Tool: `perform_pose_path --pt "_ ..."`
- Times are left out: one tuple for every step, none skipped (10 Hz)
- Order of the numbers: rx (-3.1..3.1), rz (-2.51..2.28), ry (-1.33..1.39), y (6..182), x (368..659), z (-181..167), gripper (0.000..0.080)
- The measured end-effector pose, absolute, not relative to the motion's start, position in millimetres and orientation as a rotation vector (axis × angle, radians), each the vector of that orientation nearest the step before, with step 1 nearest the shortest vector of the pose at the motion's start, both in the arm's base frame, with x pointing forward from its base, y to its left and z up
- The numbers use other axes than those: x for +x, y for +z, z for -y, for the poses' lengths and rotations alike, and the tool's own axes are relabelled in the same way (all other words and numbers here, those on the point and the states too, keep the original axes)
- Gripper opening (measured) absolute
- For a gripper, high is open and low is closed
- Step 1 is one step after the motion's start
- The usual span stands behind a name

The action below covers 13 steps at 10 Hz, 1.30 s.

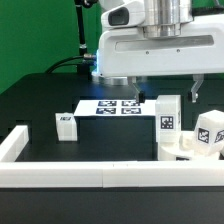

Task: Assemble stool

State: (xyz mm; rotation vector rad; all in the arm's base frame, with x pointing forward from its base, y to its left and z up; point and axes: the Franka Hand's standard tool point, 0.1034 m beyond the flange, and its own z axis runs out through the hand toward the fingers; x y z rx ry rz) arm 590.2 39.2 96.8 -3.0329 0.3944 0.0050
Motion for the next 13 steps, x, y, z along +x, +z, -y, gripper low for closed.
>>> perform_pose_path --pt "-3.034 -0.398 -0.002 95.8 595 -40 0.0649" --pt "-3.034 -0.393 -0.005 94.3 595 -43 0.0649" --pt "-3.035 -0.395 -0.02 92.4 597 -44 0.0649" --pt "-3.04 -0.397 -0.043 88.7 598 -43 0.0649" --pt "-3.045 -0.399 -0.059 85.1 597 -41 0.0649" --pt "-3.044 -0.399 -0.062 85.8 598 -41 0.0649" --pt "-3.042 -0.417 -0.061 85.7 598 -41 0.0603" --pt "-3.039 -0.434 -0.06 85.6 598 -41 0.0603" --pt "-3.038 -0.441 -0.06 85.7 598 -41 0.0426" --pt "-3.021 -0.536 -0.057 85.7 598 -41 0.0426" --pt "-3.001 -0.629 -0.053 85.7 598 -41 0.0336" --pt "-2.975 -0.739 -0.049 85.6 598 -42 0.0336" --pt "-2.951 -0.829 -0.046 85.6 598 -42 0.0336"
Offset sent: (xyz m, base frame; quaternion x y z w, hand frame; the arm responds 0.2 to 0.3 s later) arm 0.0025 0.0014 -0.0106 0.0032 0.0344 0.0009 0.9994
